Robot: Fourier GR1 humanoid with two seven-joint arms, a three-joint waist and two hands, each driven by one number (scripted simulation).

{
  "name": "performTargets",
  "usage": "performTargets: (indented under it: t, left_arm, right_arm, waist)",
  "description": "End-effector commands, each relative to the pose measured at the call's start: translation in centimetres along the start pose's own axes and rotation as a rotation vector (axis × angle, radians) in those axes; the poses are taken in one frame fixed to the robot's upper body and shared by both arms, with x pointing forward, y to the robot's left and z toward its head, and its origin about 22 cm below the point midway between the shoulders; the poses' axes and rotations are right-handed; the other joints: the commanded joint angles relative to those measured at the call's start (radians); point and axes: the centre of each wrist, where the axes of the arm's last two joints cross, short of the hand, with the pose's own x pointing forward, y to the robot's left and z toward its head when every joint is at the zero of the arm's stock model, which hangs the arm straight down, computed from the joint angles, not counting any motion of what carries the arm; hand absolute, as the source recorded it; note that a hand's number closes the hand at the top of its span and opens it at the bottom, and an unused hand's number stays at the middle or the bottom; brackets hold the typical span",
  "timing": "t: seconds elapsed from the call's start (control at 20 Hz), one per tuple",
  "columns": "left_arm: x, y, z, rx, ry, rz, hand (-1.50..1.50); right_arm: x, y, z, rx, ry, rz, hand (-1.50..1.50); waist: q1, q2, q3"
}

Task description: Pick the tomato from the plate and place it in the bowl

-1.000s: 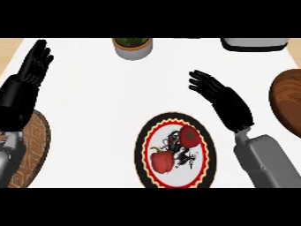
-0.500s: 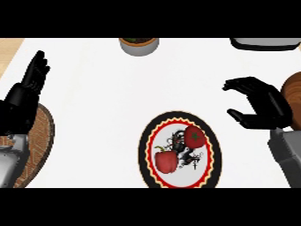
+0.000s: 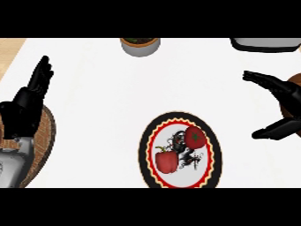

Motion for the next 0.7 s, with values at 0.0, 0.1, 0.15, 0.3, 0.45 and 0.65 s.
performTargets:
  t: [0.0,0.1,0.15,0.3,0.45,0.65]
  left_arm:
    - [0.2,-0.6,-0.6,0.011,0.020,-0.006,0.00]
    - [-0.3,-0.1,0.2,0.004,0.006,-0.011,0.00]
    - [-0.6,-0.7,0.3,0.017,0.014,-0.009,0.00]
    - [-0.2,-0.2,-0.4,0.016,0.039,0.003,0.00]
    - [-0.3,0.8,0.2,0.022,0.031,-0.014,0.00]
    - [-0.7,0.1,-0.3,0.014,0.022,-0.002,0.00]
  right_arm:
    - [1.4,-0.5,-1.4,0.226,-0.022,0.126,-1.50]
    - [2.4,-2.0,-2.9,0.261,0.023,0.238,-1.50]
    - [2.4,0.3,-4.0,0.298,0.023,0.281,-1.50]
    - [3.7,0.9,-5.9,0.404,0.083,0.359,-1.50]
    - [3.9,3.5,-8.0,0.483,0.097,0.380,-1.50]
    - [4.5,5.5,-9.7,0.573,0.120,0.391,-1.50]
  waist:
    - [-0.018,-0.006,-0.002]
    - [0.002,-0.005,-0.002]
    - [-0.015,-0.009,-0.003]
    - [-0.020,-0.010,-0.004]
    - [-0.022,-0.011,-0.004]
    - [-0.025,-0.010,-0.004]
